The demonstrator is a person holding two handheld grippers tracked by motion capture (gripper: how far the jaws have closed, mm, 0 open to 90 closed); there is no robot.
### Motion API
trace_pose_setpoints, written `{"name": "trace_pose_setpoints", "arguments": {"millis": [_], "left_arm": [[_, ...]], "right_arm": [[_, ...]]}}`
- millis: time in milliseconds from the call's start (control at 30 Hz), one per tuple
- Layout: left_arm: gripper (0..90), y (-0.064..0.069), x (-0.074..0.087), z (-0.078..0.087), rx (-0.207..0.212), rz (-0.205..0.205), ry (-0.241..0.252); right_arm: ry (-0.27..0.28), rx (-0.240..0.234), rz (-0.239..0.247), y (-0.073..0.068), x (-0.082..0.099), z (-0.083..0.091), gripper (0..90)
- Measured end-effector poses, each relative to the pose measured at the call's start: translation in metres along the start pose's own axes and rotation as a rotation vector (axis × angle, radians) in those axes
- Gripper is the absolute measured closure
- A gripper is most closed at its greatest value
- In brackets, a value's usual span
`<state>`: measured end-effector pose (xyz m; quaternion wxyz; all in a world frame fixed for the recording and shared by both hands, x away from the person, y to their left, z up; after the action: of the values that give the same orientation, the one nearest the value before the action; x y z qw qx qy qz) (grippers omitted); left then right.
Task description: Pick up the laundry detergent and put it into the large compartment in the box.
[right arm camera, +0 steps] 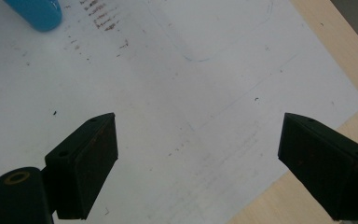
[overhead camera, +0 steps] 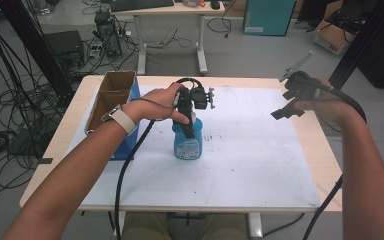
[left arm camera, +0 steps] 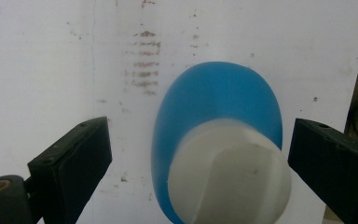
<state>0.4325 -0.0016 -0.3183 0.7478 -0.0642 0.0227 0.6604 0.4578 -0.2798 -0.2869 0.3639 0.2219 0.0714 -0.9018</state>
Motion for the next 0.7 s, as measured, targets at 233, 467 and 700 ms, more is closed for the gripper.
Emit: {"name": "trace_pose_setpoints", "arguments": {"millis": [233,467,700], "left_arm": [[6.5,-0.0003,-0.0002,0.0004,0.0,0.0,0.007],[6.5,0.0003,-0.001,0.0001,0.001,-0.001,0.01],[6.5,-0.0008,-0.0008,-0.0015,0.003,-0.003,0.003]], "right_arm": [[0.0,-0.001,-0.003,0.0002,0.0007,0.0006,11.8],[0.0,-0.001,-0.004,-0.0001,0.0009,0.0005,11.8],[0.0,-0.001,-0.004,0.0001,0.0015,0.0002,11.8]]}}
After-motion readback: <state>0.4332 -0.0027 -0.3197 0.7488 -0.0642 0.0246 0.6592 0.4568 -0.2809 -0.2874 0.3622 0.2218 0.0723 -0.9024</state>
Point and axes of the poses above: each handheld gripper's, and its own axes: z roughly backward along the jaws, x roughly out of its underside, y roughly to its right, the point moved 7 cm from there along -z, roughly forward along the jaws, and after that the axes turned 11 degrees about -z, right-handed, at the moved point
